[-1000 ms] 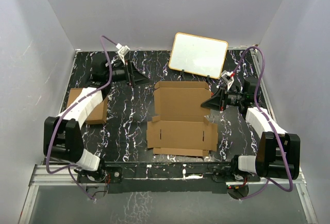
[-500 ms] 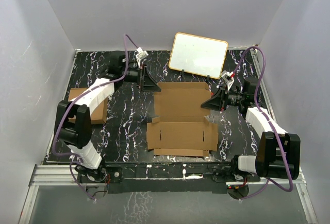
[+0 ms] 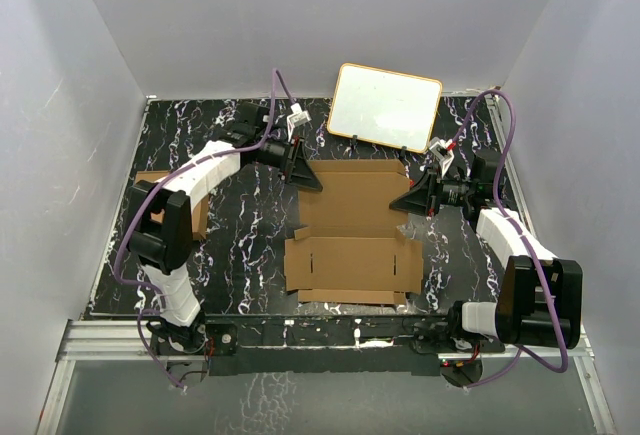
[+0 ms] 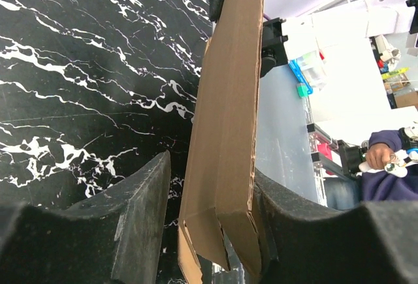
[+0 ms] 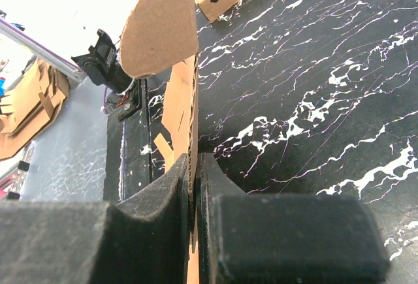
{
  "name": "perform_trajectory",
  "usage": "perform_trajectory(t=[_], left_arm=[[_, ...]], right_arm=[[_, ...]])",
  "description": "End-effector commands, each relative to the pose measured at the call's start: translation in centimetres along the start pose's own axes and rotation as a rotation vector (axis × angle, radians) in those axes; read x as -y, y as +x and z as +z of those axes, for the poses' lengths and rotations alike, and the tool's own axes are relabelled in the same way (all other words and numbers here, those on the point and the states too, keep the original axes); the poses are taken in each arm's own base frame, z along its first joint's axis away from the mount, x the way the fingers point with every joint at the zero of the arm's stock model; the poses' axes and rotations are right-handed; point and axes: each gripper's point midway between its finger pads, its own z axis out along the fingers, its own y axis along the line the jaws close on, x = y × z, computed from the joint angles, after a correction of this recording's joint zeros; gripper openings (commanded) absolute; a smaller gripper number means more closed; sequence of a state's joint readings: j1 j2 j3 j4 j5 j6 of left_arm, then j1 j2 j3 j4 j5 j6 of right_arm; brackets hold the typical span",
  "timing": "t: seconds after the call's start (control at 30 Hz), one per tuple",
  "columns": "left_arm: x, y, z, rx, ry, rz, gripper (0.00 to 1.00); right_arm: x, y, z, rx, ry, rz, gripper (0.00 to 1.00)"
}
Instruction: Fold the paper box
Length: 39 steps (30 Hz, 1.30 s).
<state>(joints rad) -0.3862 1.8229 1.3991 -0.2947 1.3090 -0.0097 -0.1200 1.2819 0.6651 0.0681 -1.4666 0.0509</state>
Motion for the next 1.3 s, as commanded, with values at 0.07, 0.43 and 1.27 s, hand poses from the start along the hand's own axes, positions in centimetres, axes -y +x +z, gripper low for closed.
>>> perform_trajectory(t=[0.07, 0.43, 1.27], left_arm=[[2.7, -1.3, -0.4, 0.006, 0.077, 0.08, 0.41], [3.3, -1.8, 0.4, -0.008, 0.107, 0.091, 0.31], [4.0, -4.0, -5.5, 0.194, -0.194, 0.282, 0.0]], right_arm=[[-0.5, -1.9, -0.2, 0.009, -0.037, -0.135, 0.08], [-0.4, -1.8, -0.2, 0.009, -0.035, -0.131, 0.08], [0.4, -3.6, -1.1, 0.004, 0.097, -0.28, 0.87]])
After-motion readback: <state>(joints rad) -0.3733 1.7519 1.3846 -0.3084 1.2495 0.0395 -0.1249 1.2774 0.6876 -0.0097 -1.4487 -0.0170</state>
